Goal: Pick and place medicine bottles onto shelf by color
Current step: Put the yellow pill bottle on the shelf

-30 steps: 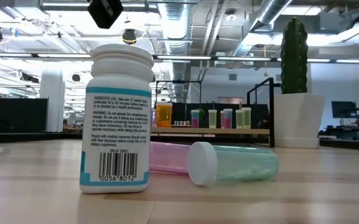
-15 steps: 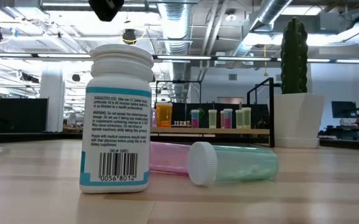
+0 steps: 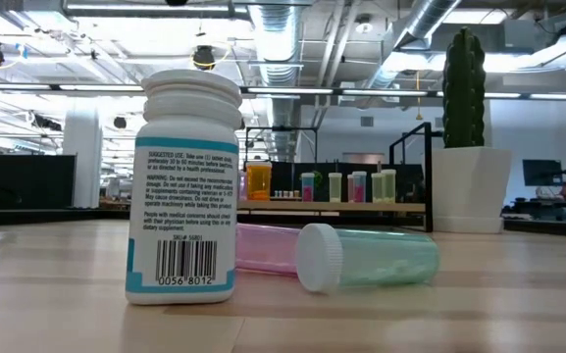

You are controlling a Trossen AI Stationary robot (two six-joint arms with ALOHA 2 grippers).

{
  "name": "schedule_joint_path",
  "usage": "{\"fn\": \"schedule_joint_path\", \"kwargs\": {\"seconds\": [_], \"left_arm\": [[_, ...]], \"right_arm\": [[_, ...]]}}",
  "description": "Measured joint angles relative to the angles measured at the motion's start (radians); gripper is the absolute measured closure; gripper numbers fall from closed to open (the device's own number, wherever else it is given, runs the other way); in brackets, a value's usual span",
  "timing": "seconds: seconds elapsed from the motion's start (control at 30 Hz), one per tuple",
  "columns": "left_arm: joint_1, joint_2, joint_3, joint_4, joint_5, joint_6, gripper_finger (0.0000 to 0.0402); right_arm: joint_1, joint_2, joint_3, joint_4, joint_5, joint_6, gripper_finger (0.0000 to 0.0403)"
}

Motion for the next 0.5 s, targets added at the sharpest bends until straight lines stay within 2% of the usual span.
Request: {"fn": "schedule_joint_path", "kwargs": {"seconds": [0.33,0.5], "left_arm": [[0.011,0.006,0.019,-0.028,0.017,0.031,0.0308],[0.021,0.006,0.019,-0.034,0.047,0.035,0.0308]], "right_arm": [[-0.006,0.001,-0.001,0.017,-0.056,0.009,0.0164],[-0.005,0.001,-0.001,0.025,-0.068,0.031,0.0184]]}}
